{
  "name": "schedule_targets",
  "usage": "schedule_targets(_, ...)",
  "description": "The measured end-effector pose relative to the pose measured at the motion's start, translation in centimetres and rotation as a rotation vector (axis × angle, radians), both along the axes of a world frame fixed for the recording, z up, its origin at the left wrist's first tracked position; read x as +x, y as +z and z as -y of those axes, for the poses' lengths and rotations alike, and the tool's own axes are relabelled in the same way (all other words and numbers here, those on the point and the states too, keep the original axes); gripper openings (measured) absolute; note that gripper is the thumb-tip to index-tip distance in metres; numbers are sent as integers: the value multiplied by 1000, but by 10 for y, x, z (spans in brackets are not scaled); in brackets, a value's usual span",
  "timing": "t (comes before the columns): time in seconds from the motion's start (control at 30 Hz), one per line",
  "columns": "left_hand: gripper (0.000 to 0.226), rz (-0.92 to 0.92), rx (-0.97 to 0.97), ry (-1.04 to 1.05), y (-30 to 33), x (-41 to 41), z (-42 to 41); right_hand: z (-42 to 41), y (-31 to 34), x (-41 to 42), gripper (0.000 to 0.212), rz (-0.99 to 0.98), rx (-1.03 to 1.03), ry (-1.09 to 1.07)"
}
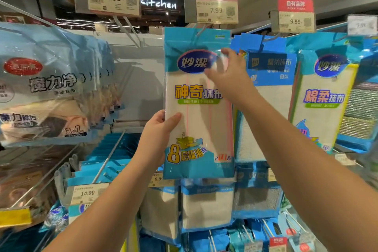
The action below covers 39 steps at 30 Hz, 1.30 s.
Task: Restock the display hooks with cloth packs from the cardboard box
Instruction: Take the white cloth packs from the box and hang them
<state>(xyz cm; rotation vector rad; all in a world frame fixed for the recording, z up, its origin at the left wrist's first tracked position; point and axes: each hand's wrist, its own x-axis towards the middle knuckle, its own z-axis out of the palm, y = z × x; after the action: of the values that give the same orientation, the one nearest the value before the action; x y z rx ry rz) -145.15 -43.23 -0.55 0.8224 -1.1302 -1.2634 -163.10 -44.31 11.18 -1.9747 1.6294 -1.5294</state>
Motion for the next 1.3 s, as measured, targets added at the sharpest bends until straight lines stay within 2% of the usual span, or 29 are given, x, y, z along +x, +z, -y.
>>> schedule_targets(0.17,18,8,25,52,6,-7,26,3,-56,8,78,-67,228,-41)
schedule_targets(0.27,19,96,24,133,7,-10,46,20,-70,9,81,-101,308,-81)
schedule_targets(0.43,28,253,57,238,5,-12,75,48,-79,17,84,-104,311,-105)
schedule_targets(0.57,31,324,90,242,-5,-7,89,63,-91,23,88,-88,279,-114)
schedule_targets(0.7,28,466,102,295,-10,-2,103,73,-97,24,87,-85,289,-136)
schedule_targets(0.87,36,640,178,327,-13,11,104,66,-96,22,82,-101,334,-160)
schedule_targets(1.03,43,680,110,324,-19,46,65,26,-99,41,69,-170,331,-95)
schedule_targets(1.17,25,629,-14,354,-37,104,-8,-25,-118,95,51,-228,297,-37)
schedule_targets(1.3,12,636,43,357,-86,205,-107,-96,-167,184,39,-293,390,129)
